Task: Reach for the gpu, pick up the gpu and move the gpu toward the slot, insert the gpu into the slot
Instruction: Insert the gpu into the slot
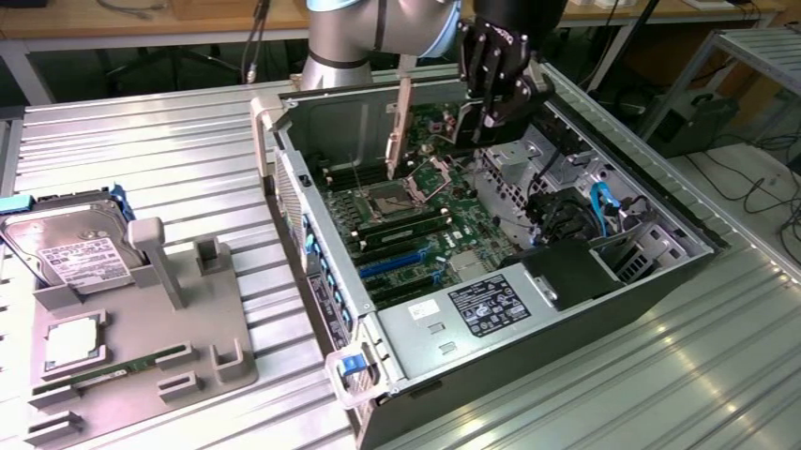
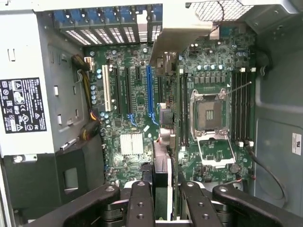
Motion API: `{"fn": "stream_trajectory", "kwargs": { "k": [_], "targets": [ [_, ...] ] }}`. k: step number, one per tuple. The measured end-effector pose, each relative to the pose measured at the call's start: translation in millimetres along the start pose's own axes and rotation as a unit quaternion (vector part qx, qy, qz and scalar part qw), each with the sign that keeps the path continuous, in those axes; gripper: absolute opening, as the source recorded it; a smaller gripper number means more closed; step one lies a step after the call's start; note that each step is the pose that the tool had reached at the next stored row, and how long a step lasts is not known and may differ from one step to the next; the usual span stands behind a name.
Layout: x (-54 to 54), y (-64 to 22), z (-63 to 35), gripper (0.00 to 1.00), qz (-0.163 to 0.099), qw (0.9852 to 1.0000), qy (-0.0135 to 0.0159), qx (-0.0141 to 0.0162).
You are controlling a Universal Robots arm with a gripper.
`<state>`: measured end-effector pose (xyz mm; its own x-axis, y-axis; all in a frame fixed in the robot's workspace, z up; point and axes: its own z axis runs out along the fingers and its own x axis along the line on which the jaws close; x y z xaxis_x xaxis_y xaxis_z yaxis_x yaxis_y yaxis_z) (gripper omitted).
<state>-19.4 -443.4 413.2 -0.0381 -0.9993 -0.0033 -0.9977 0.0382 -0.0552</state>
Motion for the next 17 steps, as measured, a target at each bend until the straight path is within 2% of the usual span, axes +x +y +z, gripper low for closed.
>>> {"fn": "stream_trajectory", "kwargs": {
  "k": [4, 17],
  "targets": [
    [0.0, 0.4, 8.2, 0.27, -0.011, 0.9999, -0.0007, 0.0000],
    [0.0, 3.1, 35.9, 0.27, -0.010, 1.0000, -0.0010, 0.0000]
  ]
}}
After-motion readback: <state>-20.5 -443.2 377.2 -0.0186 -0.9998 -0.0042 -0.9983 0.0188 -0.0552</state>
